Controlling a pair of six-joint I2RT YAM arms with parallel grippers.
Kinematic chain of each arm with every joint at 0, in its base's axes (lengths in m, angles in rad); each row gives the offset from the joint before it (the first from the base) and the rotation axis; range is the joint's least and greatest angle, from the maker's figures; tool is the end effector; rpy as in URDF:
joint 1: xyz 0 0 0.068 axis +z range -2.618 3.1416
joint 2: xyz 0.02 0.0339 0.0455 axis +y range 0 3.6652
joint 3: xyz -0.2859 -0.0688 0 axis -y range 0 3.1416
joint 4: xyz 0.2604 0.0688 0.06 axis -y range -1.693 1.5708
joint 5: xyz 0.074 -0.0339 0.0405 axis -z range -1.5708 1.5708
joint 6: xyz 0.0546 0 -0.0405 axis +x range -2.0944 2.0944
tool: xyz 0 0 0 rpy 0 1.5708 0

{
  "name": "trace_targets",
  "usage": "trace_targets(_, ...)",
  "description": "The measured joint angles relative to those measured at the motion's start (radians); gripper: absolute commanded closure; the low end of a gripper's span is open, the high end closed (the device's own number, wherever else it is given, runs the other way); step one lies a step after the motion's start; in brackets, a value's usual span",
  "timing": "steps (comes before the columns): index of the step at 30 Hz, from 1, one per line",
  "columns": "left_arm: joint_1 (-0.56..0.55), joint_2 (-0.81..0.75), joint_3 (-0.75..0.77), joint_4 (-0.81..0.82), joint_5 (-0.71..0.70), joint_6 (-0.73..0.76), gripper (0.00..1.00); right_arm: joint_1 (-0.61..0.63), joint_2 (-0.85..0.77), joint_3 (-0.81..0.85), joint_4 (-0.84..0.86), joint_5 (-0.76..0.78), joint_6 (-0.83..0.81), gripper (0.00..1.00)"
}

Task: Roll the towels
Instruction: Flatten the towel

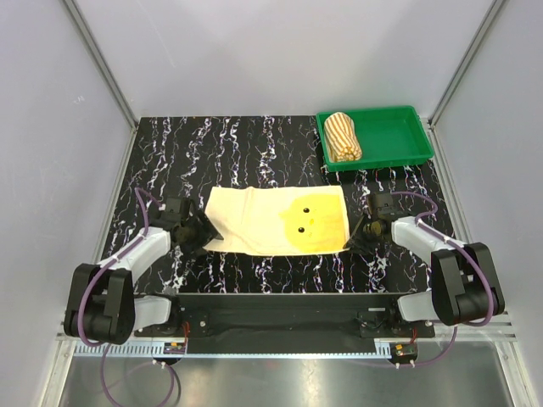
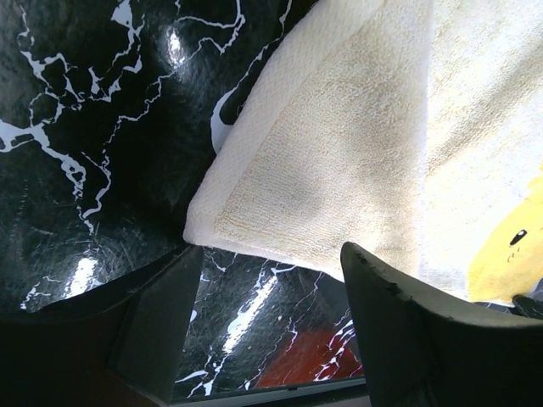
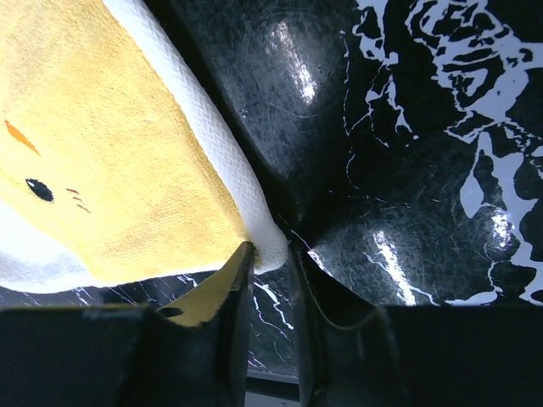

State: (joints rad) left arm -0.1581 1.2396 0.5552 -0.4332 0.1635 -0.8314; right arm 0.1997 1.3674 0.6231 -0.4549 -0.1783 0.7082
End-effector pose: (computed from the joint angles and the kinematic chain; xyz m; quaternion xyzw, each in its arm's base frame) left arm 0.2185 -0.0438 0.1508 -0.3035 0.9227 -0.1763 0.1593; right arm 0.2341 0.0573 0.1422 0.2303 0.9516 0.1593 0.1270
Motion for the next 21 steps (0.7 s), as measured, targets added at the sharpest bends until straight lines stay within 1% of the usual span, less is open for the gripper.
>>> trace_targets(2, 0.0, 0.0, 0.0, 0.003, 0.0, 0.0, 0.28, 0.0, 0.005, 0.0, 0.007, 0.0, 0.001, 0.79)
trace_targets(4, 0.0, -0.001, -0.001, 0.003, -0.001, 0.0, 0.28, 0.0, 0.008, 0.0, 0.012, 0.0, 0.0, 0.83)
trace_targets(5, 0.0, -0.002, -0.001, 0.003, -0.002, 0.0, 0.34, 0.0, 0.008, 0.0, 0.013, 0.0, 0.0, 0.85)
trace_targets(7, 0.0, -0.002, -0.005, 0.006, -0.008, -0.003, 0.41, 0.0, 0.008, 0.0, 0.014, 0.0, 0.0, 0.86)
trace_targets(10, 0.0, -0.003, -0.014, 0.01, -0.018, -0.008, 0.6, 0.0, 0.008, 0.0, 0.014, 0.0, 0.0, 0.89)
trace_targets(15, 0.0, -0.002, -0.032, 0.016, -0.026, -0.008, 0.8, 0.0, 0.005, 0.0, 0.013, 0.0, -0.001, 0.91)
trace_targets(18, 0.0, -0.003, -0.036, 0.017, -0.035, -0.004, 0.85, 0.0, -0.006, -0.001, 0.012, 0.0, -0.002, 0.92)
trace_targets(19, 0.0, -0.003, -0.037, 0.016, -0.038, -0.003, 0.94, 0.0, -0.01, -0.001, 0.011, 0.0, -0.003, 0.93)
trace_targets(20, 0.0, -0.003, -0.037, 0.016, -0.043, -0.001, 1.0, 0.0, -0.014, -0.001, 0.011, 0.0, -0.003, 0.93)
trace_targets(21, 0.0, -0.003, -0.037, 0.017, -0.045, -0.001, 1.0, 0.0, -0.017, -0.001, 0.011, 0.0, -0.003, 0.94)
